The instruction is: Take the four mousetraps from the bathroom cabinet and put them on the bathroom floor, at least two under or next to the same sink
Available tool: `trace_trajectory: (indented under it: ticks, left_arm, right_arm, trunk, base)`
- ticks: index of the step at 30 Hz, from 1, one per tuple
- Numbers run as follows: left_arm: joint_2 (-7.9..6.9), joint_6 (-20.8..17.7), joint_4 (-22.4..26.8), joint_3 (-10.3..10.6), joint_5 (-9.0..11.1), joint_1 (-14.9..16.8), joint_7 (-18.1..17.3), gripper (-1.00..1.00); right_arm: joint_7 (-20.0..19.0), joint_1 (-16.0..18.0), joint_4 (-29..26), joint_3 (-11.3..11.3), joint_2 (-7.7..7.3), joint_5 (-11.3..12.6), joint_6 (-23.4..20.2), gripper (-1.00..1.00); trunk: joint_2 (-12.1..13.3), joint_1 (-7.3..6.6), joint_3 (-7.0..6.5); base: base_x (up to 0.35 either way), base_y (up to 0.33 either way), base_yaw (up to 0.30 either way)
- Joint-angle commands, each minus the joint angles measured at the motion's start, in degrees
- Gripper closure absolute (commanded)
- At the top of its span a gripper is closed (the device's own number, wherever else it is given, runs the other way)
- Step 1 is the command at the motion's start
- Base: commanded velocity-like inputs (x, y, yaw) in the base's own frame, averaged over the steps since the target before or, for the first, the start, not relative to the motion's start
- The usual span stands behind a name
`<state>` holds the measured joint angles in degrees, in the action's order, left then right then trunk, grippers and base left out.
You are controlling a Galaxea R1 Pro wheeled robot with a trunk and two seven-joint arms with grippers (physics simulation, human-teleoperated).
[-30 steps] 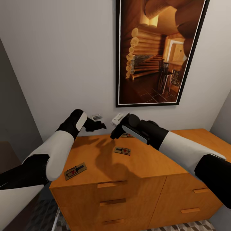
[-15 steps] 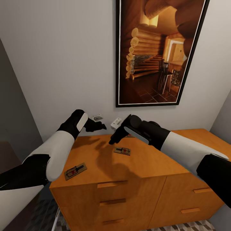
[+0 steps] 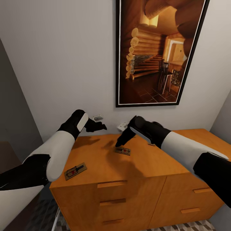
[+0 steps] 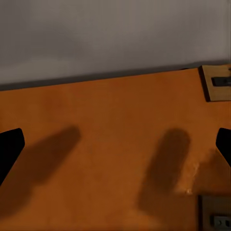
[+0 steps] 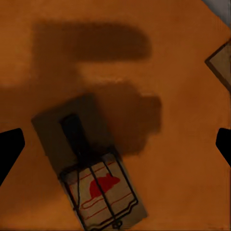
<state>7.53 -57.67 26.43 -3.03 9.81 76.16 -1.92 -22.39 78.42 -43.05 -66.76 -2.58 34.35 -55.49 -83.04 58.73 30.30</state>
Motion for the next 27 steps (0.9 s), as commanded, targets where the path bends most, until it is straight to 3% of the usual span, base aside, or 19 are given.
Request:
trace_trajectory:
  ticks: [1,10,18,27]
  left_arm:
    - [0.06,-0.25,0.04,-0.31,-0.23,0.04,-0.19,-1.00]
    - [0.19,-0.27,0.03,-0.31,-0.23,0.04,-0.19,-1.00]
    - [0.24,-0.32,0.10,-0.31,-0.18,0.04,-0.19,-1.00]
    - [0.29,-0.34,0.11,-0.18,-0.15,0.04,-0.19,-1.00]
  right_arm:
    - [-0.71,0.08,0.99,-0.11,-0.02,-0.43,0.11,-1.00]
    - [-1.38,0.06,6.41,0.86,-0.10,-0.37,1.40,-1.00]
    - [-1.52,0.06,7.11,3.46,-0.13,-0.31,1.51,-1.00]
    - [-1.91,-0.01,7.40,4.19,0.01,-0.36,1.65,-1.00]
  trunk:
    - [-0.04,0.00,0.07]
    - [-0.04,0.00,0.07]
    - [-0.04,0.00,0.07]
    - [-0.04,0.00,0.07]
  base:
    - [0.000,0.000,0.000]
    - [0.000,0.000,0.000]
    - [0.000,0.000,0.000]
    - [0.000,0.000,0.000]
